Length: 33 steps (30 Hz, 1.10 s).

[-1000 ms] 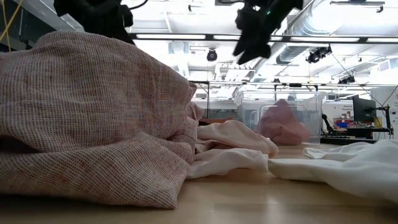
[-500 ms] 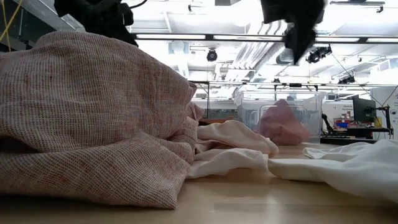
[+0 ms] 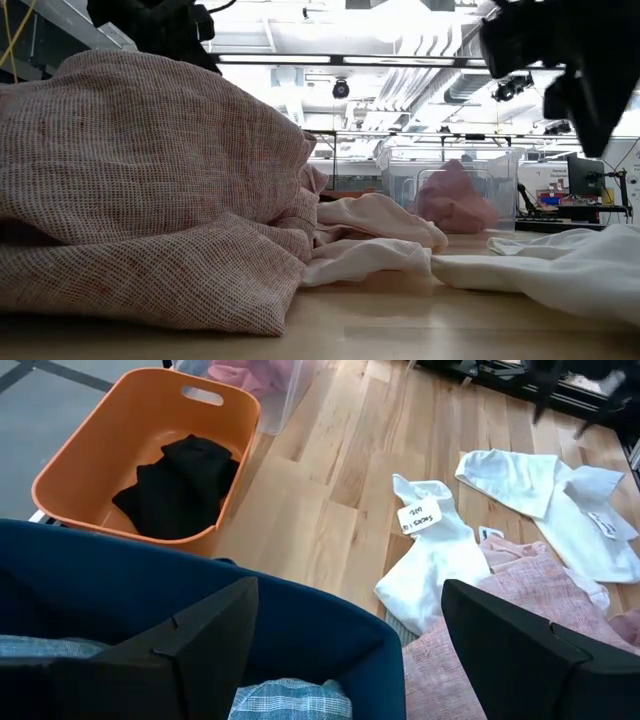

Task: Pick & Place Cloths
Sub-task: Put the white underwear into the transparent bin

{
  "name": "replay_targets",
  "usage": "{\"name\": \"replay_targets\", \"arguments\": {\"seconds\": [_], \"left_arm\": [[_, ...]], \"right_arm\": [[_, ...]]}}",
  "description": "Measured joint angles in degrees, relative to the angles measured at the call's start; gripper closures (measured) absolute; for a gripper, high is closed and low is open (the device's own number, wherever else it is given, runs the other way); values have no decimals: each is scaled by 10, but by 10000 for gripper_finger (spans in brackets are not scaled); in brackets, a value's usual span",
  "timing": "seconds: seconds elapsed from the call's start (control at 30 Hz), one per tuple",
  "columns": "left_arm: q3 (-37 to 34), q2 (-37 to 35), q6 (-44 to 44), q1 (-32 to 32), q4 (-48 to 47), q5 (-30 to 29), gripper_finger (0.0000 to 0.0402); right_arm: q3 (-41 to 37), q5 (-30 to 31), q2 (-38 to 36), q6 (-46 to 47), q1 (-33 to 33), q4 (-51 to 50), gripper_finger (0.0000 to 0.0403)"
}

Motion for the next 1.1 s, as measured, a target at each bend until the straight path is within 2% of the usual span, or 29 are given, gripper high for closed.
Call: {"name": "replay_targets", "arguments": {"seconds": [0.13,0.3,0.5,0.9,1.1], "left_arm": [[0,0,-9,0,-5,2,93],[0,0,-15,0,-7,2,93],[0,0,-17,0,-14,3,93],[0,0,-17,0,-18,3,93],[0,0,-16,0,-17,3,93]], "right_arm": [[-35,11,0,11,47,94,176],[-63,90,1,-77,101,168,176],[-86,167,4,-148,143,191,176],[-95,160,94,-207,158,246,177],[-93,162,134,-208,158,252,177]]}}
